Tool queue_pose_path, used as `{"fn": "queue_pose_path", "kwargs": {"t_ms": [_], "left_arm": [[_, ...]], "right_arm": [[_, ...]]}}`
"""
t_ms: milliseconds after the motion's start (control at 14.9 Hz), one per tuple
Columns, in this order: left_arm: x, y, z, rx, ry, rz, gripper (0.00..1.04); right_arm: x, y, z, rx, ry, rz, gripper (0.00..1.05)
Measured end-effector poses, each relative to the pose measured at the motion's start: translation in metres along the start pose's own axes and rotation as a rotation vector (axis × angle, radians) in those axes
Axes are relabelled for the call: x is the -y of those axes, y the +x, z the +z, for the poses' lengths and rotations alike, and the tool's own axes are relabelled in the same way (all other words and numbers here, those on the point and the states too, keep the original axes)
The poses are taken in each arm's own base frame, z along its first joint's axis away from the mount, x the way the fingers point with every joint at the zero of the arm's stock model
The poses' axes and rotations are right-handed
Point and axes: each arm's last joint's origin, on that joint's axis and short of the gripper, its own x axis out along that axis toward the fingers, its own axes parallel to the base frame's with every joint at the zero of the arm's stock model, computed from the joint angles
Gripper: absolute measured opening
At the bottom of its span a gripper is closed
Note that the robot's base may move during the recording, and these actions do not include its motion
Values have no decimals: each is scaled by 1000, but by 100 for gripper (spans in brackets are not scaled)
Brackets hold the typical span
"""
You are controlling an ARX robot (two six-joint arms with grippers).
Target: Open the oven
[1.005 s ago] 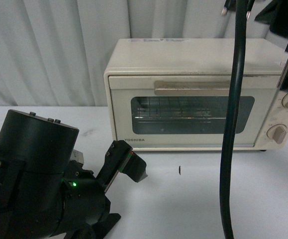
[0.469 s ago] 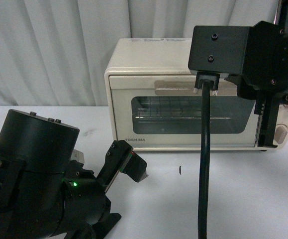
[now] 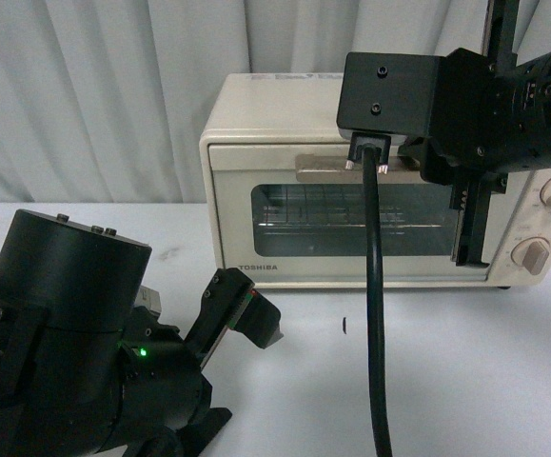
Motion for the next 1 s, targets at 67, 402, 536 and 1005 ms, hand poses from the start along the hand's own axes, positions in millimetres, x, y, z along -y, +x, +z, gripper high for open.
{"fn": "queue_pose_path", "kwargs": {"t_ms": [67,402,536,1005], "left_arm": [[0,0,0,0,0,0,98],[0,0,0,0,0,0,98],[0,0,0,0,0,1,98],[-1,0,0,-1,3,2,98]], "right_arm": [[1,1,-1,6,4,6,2],[-5,-15,3,6,113,130,2],[-11,-23,4,12,149,194,2],[-41,-38,13,12,275,461,2]]}}
